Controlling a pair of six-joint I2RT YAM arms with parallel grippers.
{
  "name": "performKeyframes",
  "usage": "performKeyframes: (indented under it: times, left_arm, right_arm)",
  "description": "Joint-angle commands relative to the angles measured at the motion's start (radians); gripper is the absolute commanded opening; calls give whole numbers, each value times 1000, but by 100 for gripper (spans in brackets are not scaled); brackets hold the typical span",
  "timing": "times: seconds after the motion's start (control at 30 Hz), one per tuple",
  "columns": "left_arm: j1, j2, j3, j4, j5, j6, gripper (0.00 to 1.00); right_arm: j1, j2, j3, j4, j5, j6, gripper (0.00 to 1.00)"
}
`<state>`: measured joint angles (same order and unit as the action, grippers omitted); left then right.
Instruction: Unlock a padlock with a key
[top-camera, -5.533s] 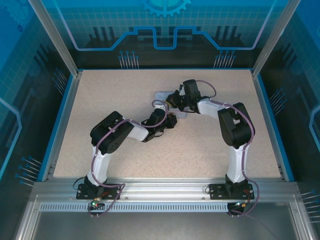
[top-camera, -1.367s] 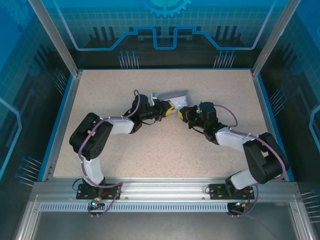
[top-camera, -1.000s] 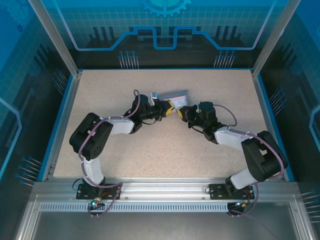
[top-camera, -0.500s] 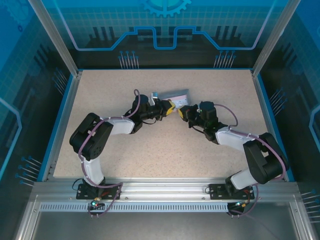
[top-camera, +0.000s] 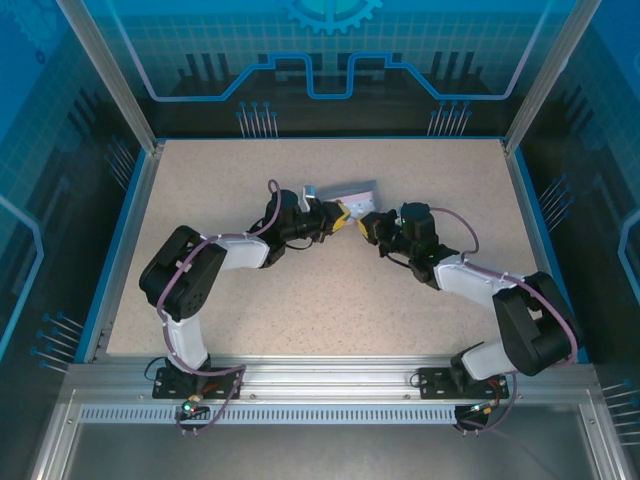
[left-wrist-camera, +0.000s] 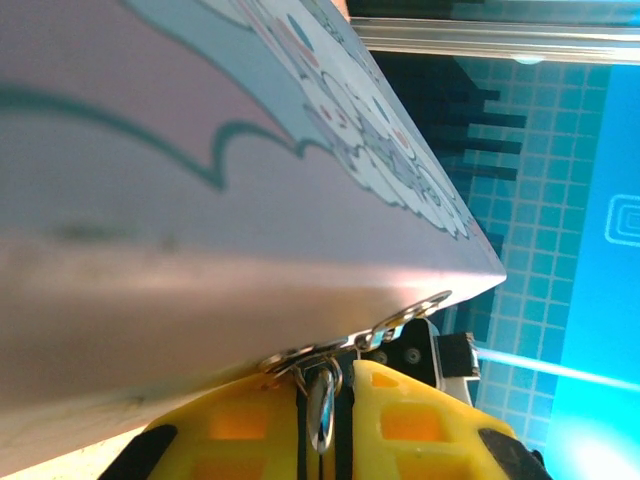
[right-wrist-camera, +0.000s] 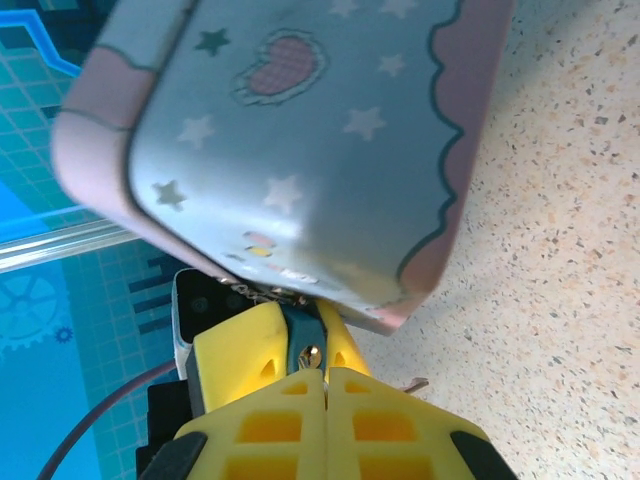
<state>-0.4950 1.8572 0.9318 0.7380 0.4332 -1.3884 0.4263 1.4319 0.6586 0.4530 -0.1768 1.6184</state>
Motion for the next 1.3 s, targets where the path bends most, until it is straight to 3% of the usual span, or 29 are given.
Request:
performKeyframes:
  times: [0.0,0.47,1.27]
  left_arm:
    - [-8,-73,-1,-25,-28,23,0]
    - [-40,-213,-86,-198,-107,46,0]
    - [-53,-196,-80,-184,-108,37,0]
  right_arm:
    - [2,-35,-4,-51,-13,-38,0]
    - [24,-179,-86,-99,-54,-89,0]
    - [57,-61,-55,9,-37,-42,0]
